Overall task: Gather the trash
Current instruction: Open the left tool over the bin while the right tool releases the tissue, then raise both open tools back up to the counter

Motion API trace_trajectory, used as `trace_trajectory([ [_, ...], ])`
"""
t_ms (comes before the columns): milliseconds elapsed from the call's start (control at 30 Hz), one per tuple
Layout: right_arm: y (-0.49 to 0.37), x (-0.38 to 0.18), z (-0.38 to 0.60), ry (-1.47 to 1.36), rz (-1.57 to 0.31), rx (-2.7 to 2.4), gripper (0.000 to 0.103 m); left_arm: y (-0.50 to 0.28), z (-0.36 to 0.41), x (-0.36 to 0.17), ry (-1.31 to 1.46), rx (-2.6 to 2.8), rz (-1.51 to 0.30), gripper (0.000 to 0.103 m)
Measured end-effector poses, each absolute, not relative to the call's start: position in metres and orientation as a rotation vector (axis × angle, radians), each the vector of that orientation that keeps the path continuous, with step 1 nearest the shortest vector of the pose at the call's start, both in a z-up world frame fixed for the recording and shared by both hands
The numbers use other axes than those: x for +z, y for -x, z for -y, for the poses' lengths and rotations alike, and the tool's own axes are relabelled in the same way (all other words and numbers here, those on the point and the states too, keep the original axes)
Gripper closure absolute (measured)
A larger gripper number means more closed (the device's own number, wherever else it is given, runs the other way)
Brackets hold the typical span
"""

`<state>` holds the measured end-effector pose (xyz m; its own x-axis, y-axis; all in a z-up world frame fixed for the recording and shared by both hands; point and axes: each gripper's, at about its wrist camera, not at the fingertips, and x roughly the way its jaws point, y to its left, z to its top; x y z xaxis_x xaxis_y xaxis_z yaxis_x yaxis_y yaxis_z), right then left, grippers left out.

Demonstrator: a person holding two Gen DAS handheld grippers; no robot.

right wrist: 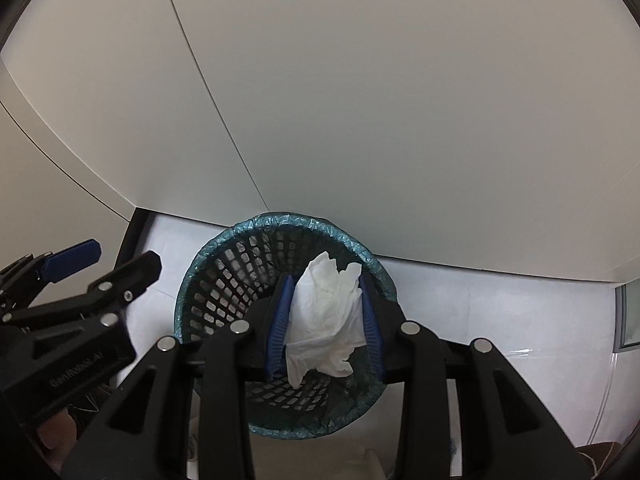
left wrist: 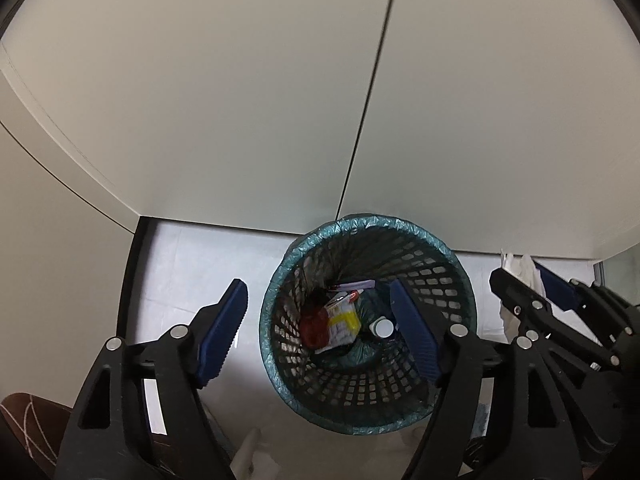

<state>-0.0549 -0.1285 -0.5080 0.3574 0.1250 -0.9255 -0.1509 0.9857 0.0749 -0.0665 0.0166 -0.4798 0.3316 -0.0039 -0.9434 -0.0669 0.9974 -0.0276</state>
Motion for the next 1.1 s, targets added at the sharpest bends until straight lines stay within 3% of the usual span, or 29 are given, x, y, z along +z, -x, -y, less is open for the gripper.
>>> trace_trajectory([
  [133, 0.054, -0.508, 0.128, 0.012, -1.188, 0.19, 0.066, 0.065, -0.021, -0.478, 0.076, 0.065, -1.227, 0.027],
  [600, 0.049, -0.5, 0.142, -0.029, -1.154, 0.145, 0.028, 0.063, -0.026, -0.478, 0.071, 0.086, -1.218, 0.022],
  [867, 0.047, -0.484, 0.164, -0.047, -1.141, 0.068, 0.025, 0.064, -0.027, -0.458, 0.069, 0.073, -1.187, 0.016],
  [1100, 0.052, -0.423, 0.184, -0.062, -1.09, 0.011, 0.024, 0.071, -0.011, -0.412, 0.035, 0.0, -1.127, 0.009],
])
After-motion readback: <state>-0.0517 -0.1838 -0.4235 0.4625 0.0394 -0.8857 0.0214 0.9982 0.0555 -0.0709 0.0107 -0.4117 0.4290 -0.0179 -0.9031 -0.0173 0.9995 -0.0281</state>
